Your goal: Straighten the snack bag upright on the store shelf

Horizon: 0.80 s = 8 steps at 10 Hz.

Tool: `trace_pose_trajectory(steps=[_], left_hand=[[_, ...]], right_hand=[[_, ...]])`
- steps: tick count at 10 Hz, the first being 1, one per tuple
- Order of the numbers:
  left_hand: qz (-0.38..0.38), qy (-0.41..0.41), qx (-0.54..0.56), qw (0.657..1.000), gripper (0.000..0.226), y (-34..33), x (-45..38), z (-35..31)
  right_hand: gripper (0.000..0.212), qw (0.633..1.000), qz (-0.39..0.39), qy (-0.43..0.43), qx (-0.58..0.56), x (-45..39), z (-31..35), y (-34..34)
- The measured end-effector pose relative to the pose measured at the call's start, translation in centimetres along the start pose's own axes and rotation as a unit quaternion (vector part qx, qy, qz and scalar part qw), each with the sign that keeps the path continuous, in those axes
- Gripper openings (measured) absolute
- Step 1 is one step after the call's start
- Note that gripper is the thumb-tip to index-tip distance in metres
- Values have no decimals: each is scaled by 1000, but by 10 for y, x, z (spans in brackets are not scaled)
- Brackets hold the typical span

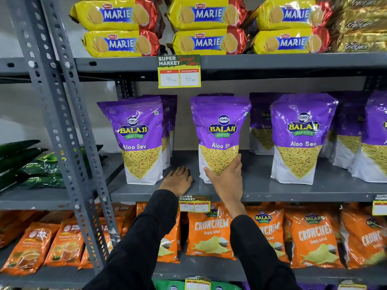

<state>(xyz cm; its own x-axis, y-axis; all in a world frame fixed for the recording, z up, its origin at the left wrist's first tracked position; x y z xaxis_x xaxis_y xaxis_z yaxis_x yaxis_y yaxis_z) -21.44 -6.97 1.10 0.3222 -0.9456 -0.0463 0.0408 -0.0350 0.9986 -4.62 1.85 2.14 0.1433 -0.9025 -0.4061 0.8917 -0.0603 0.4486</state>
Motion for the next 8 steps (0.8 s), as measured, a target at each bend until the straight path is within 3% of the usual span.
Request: trace_pose_trajectory(steps=[6, 7, 8], left_hand=[[-10, 4, 27, 1000, 61, -2, 7, 2], [-121, 16, 89, 989, 67, 16, 13, 13], [-327, -21, 66, 942, 69, 30, 36, -10]], right_hand=[[139, 1000, 8, -2, 27, 9, -6, -6], [123, 997, -10, 22, -69, 16, 11, 11], [78, 984, -82, 72, -138, 87, -43, 44]])
Point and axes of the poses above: each hand's wrist, its own x-axis away from the middle knuckle, its own y-axis out of the back of the hand, z = x × y, the point moved 5 cm from there along -x, towards the middle knuckle, and after that the axes turned 6 degrees about -y, right-handed, at the moved point
